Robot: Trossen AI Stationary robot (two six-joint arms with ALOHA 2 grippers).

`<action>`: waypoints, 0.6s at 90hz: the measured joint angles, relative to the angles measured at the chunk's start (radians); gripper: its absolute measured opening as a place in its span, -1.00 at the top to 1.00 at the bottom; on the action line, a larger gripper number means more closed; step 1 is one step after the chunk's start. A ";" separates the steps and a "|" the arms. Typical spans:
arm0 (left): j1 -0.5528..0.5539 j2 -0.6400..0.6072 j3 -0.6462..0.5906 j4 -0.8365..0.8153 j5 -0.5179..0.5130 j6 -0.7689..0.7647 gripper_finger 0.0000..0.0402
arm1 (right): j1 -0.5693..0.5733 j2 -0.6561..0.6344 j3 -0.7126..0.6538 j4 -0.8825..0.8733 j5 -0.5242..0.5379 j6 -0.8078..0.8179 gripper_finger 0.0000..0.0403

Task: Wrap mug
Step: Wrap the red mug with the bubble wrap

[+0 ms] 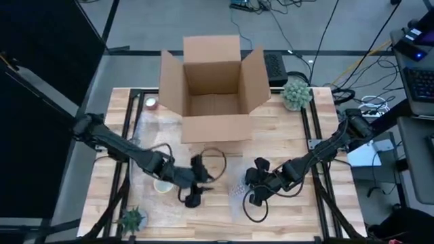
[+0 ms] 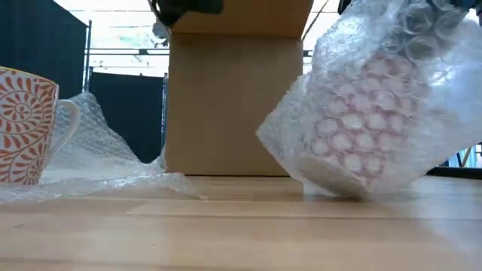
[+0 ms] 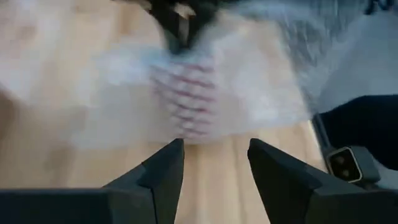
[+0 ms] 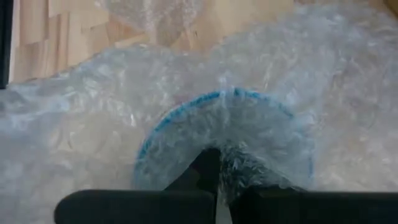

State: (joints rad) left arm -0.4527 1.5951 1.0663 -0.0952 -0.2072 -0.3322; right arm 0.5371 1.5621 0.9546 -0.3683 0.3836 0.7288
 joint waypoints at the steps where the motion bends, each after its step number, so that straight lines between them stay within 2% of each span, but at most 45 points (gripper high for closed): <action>1: 0.000 0.012 -0.004 0.022 0.002 0.001 0.15 | 0.000 0.000 0.000 0.001 0.000 0.000 1.00; 23: 0.044 0.225 -0.009 0.508 0.052 0.077 0.15 | -0.001 -0.001 0.000 0.001 0.002 -0.006 1.00; 39: 0.099 0.309 0.059 0.531 0.069 0.055 0.15 | -0.001 -0.001 0.002 0.001 0.005 -0.008 1.00; 54: 0.105 0.321 0.129 0.528 0.084 0.144 0.15 | -0.001 -0.002 0.002 -0.001 0.007 -0.008 1.00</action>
State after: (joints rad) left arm -0.3473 1.9163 1.1957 0.4332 -0.1230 -0.1880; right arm 0.5365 1.5605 0.9562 -0.3697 0.3904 0.7208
